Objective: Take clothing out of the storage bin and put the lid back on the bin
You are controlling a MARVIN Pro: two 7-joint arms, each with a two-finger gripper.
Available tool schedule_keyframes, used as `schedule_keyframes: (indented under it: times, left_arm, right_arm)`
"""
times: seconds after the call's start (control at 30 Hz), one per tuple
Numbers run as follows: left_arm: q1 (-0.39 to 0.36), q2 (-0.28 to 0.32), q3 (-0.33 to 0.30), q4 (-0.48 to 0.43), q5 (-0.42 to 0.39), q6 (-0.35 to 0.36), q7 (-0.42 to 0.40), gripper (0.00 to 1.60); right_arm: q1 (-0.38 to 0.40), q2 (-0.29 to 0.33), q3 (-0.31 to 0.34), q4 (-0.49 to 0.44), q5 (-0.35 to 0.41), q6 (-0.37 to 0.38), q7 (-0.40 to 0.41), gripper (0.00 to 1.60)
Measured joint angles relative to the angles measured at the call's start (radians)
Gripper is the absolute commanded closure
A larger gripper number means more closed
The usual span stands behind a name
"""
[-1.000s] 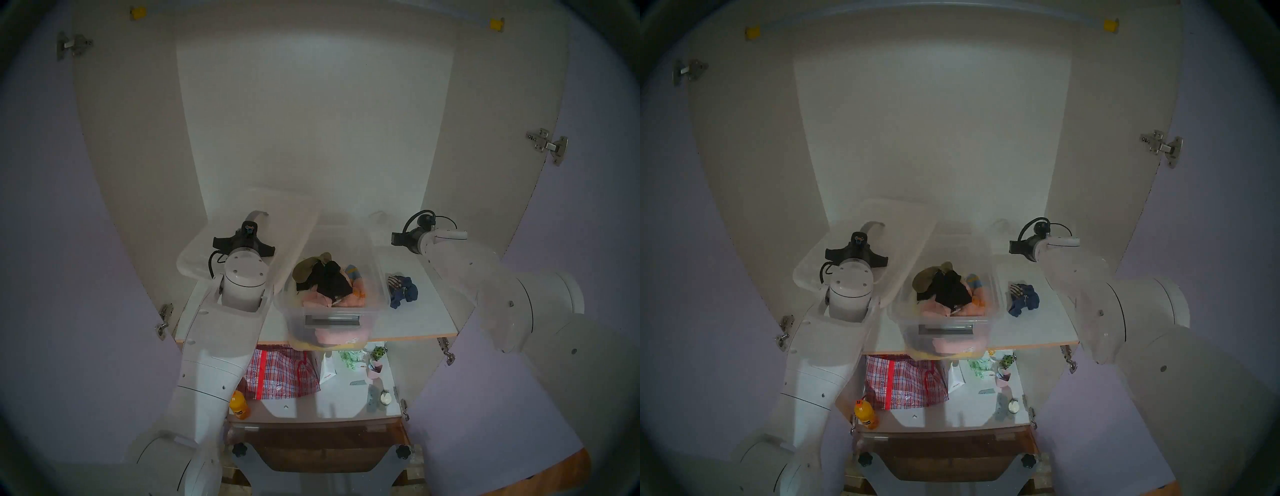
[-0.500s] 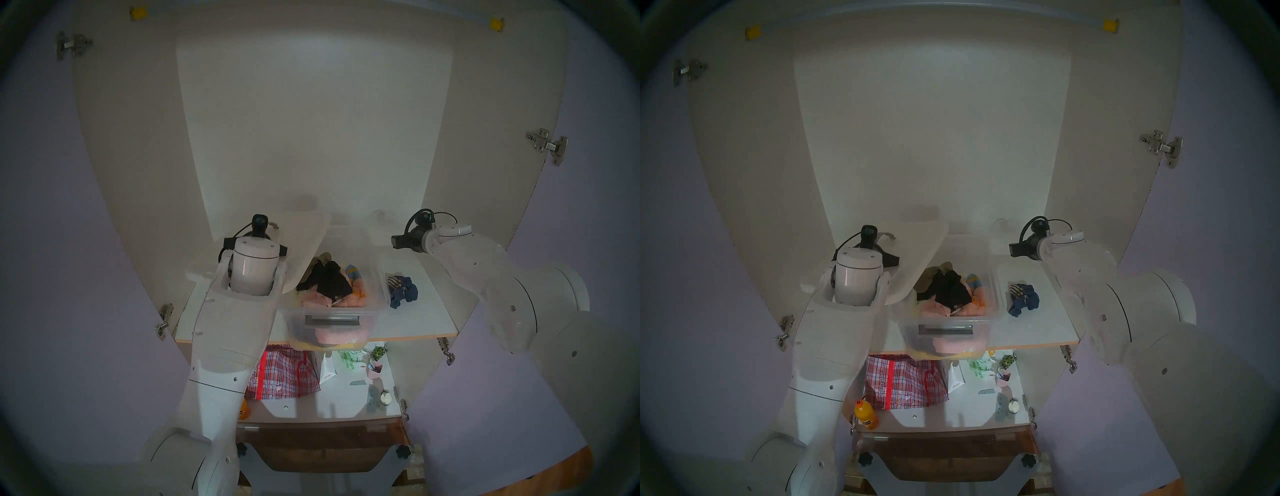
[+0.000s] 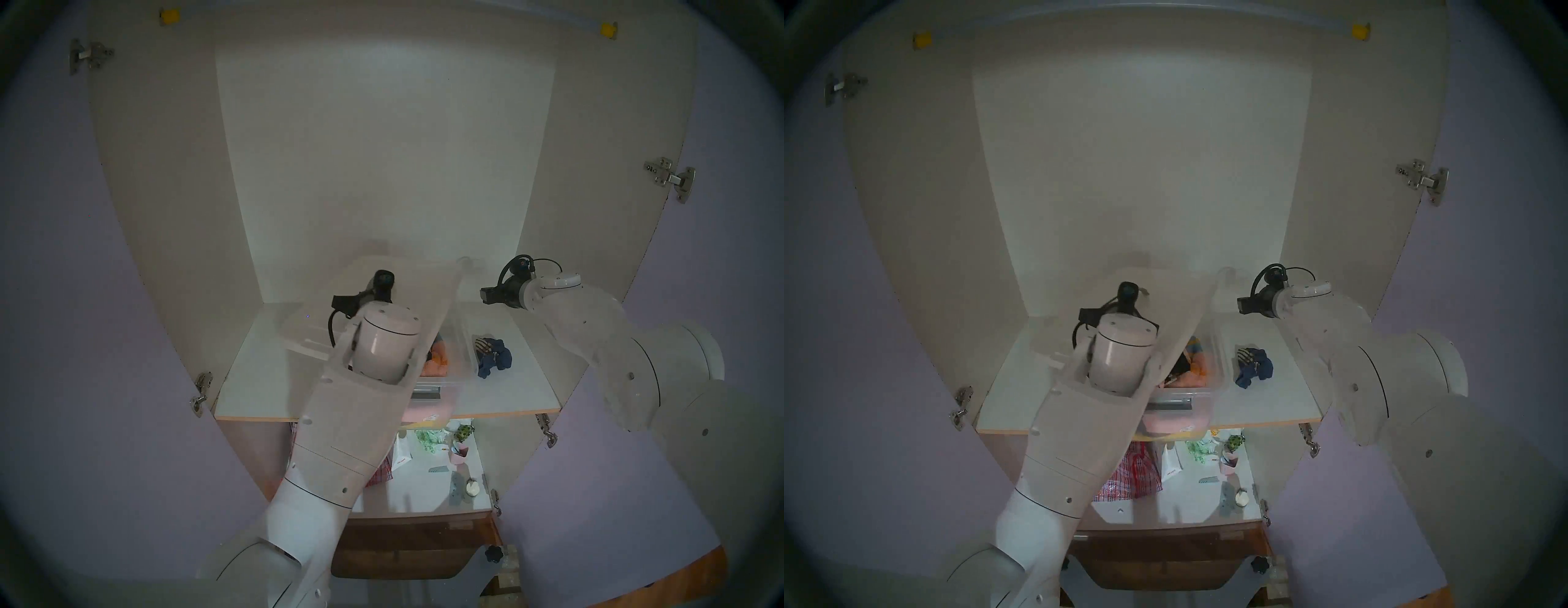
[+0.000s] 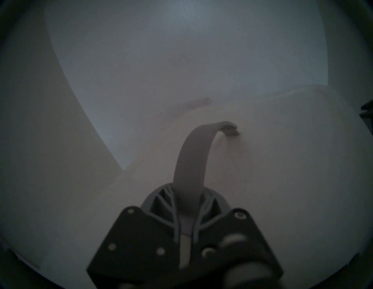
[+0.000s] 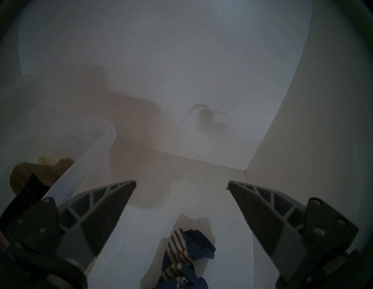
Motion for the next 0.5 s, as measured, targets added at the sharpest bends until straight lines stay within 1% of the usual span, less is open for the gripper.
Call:
schedule_keyframes:
  times: [0.03, 0.07, 0.13, 0.17, 0.23, 0.3, 0.5]
  left_arm:
    - [-0.001, -0.001, 0.002, 0.003, -0.002, 0.0, 0.019, 1.6]
    - [-0.004, -0.001, 0.013, 0.009, -0.005, -0.004, 0.066, 1.6]
    - [-0.011, -0.01, 0.016, 0.02, -0.016, -0.009, 0.131, 1.6]
    - [-0.022, -0.019, 0.009, 0.027, -0.036, -0.02, 0.171, 1.6]
    - [-0.037, -0.028, 0.0, 0.032, -0.068, -0.032, 0.214, 1.6]
    - [-0.059, -0.039, 0.004, 0.044, -0.13, -0.047, 0.271, 1.6]
    - [-0.092, -0.058, 0.111, 0.082, -0.329, -0.08, 0.427, 1.6]
  right_arm:
    - [0.0, 0.0, 0.0, 0.0, 0.0, 0.0, 0.0, 0.0]
    - [0.0, 0.0, 0.0, 0.0, 0.0, 0.0, 0.001, 0.0]
    - [0.0, 0.0, 0.001, 0.0, 0.0, 0.0, 0.001, 0.0]
    - [0.0, 0.0, 0.001, 0.0, 0.0, 0.0, 0.001, 0.0]
    - [0.0, 0.0, 0.001, 0.0, 0.0, 0.0, 0.002, 0.0]
    - [0.0, 0.0, 0.002, 0.0, 0.0, 0.0, 0.002, 0.0]
    - [0.001, 0.001, 0.003, 0.0, 0.0, -0.001, 0.003, 0.0]
